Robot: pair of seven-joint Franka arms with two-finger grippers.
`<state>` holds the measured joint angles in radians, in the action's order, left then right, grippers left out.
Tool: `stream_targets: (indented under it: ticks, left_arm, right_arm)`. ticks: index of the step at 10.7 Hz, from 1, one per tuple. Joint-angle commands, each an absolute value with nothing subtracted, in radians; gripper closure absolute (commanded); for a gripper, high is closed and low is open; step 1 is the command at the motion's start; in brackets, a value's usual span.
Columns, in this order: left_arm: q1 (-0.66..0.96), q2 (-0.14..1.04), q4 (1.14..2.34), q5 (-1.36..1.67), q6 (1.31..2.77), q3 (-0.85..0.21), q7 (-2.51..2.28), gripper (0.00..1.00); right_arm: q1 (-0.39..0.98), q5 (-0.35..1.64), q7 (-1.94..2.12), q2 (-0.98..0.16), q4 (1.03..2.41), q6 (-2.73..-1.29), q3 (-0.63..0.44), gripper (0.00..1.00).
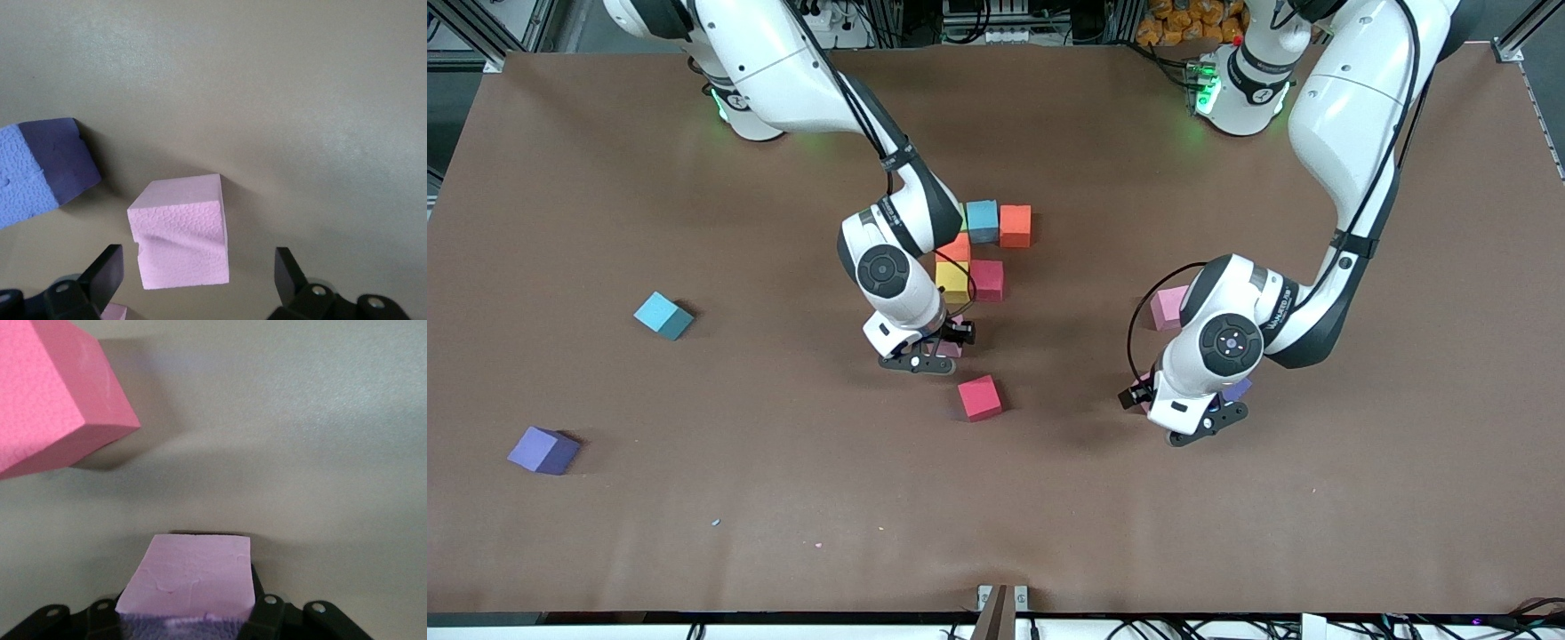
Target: Arrange 11 blocks into digit 3
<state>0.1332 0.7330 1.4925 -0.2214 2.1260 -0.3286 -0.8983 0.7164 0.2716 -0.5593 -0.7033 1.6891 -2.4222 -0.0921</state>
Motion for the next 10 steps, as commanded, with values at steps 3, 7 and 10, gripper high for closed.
stream_targets:
  ticks: [3, 7, 10]
  left_arm:
    - [0.132, 0.741, 1.473, -0.198, 2.115, -0.322, -0.845, 0.00]
    - [0.120, 0.741, 1.473, -0.201, 2.115, -0.322, -0.825, 0.00]
    - [0.120, 0.741, 1.474, -0.196, 2.115, -0.322, -0.811, 0.00]
  right_arm:
    - [0.723, 0.249, -0.554, -0.621, 1.790, -2.430, -0.064, 0.57]
    - [0.724, 0.227, -0.549, -0.621, 1.792, -2.424, -0.064, 0.57]
    - [0.724, 0.227, -0.552, -0.624, 1.807, -2.425, -0.063, 0.57]
